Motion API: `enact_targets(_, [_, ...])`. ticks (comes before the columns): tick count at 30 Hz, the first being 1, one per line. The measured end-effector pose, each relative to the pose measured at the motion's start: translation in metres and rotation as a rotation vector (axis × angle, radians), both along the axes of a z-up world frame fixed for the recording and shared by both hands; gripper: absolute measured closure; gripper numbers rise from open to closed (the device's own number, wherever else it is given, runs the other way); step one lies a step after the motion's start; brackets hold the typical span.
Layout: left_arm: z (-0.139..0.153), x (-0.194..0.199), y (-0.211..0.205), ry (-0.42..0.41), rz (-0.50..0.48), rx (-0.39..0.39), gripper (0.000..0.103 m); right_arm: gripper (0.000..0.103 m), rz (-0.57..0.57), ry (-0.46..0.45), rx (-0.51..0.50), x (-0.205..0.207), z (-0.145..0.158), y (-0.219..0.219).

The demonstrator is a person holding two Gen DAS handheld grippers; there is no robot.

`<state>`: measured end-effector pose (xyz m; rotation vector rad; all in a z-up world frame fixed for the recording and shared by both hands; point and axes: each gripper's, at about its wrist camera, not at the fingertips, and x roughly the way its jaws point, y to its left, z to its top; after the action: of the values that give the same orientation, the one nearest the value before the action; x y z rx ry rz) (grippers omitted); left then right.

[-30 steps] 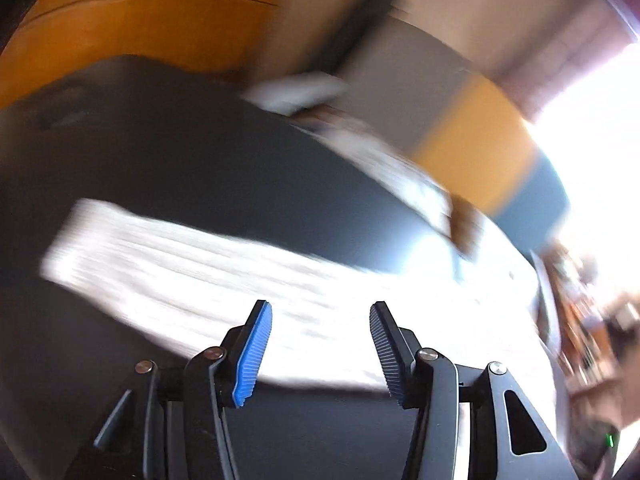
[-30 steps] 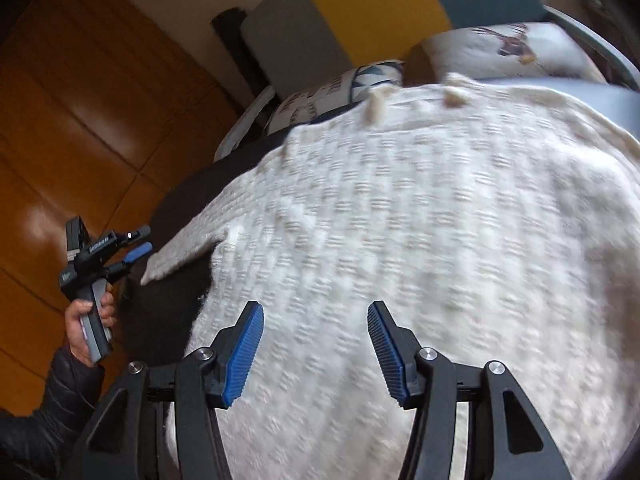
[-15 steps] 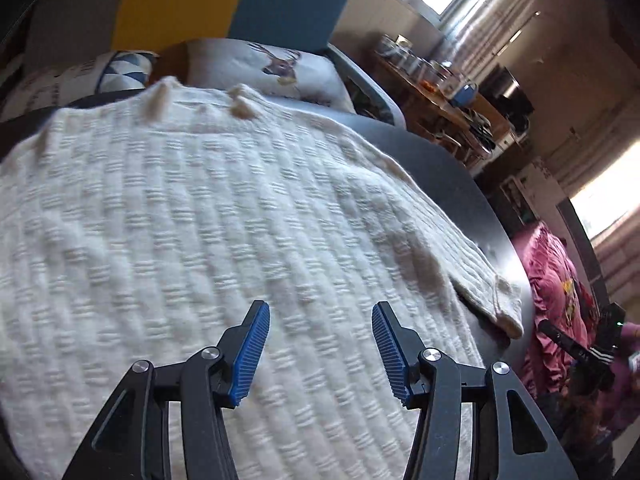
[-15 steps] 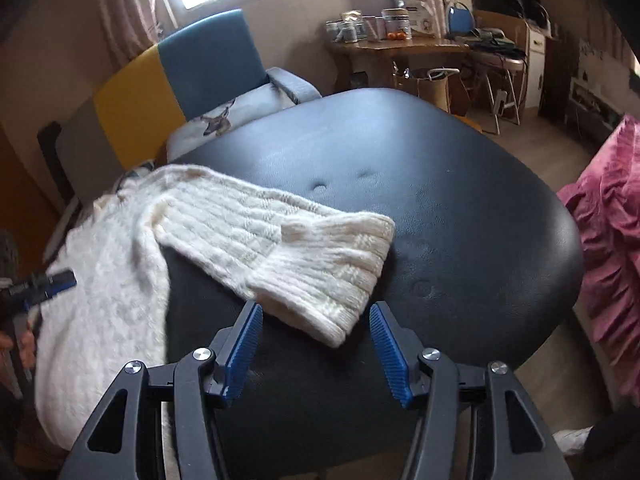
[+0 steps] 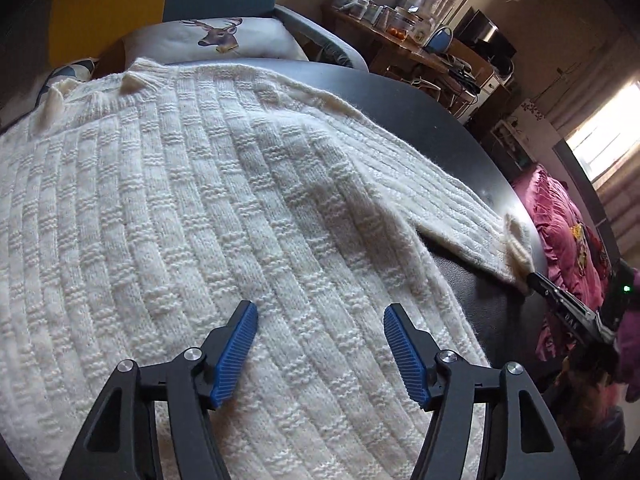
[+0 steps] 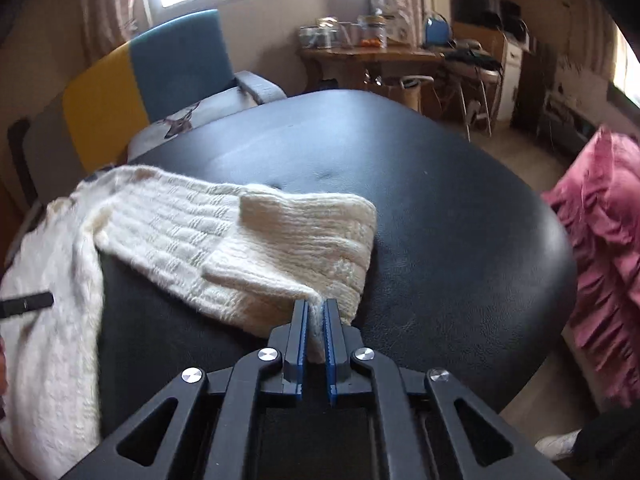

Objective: Fold clothes

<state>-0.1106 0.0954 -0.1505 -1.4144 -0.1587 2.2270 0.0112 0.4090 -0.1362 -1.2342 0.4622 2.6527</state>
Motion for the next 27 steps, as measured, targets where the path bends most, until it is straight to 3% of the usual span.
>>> enact_targets(5, [-0.001, 0.004, 0.0, 0.016, -0.011, -0.014, 0.034, 0.098, -0.11, 0.104, -0.204, 0.008, 0.022, 0.052])
enact_targets(10, [-0.004, 0.011, 0.003, 0.047, -0.014, -0.038, 0.031, 0.099, -0.229, 0.012, -0.222, 0.016, -0.004, 0.089])
enact_targets(11, [-0.004, 0.013, 0.006, 0.056, -0.019, -0.052, 0.03, 0.103, -0.243, -0.008, -0.225, 0.02, -0.012, 0.092])
enact_targets(14, [-0.005, 0.016, 0.012, 0.072, -0.037, -0.096, 0.028, 0.103, -0.258, -0.002, -0.222, 0.028, -0.012, 0.093])
enact_targets(19, [-0.007, 0.015, 0.019, 0.072, -0.054, -0.142, 0.028, 0.097, -0.238, 0.028, -0.122, 0.037, 0.011, 0.083])
enact_targets(22, [-0.008, 0.014, 0.019, 0.068, -0.059, -0.141, 0.026, 0.095, -0.176, 0.057, -0.04, 0.02, 0.035, 0.072])
enact_targets(27, [-0.009, 0.016, 0.024, 0.077, -0.071, -0.161, 0.021, 0.094, -0.066, -0.076, 0.07, -0.046, 0.024, 0.057])
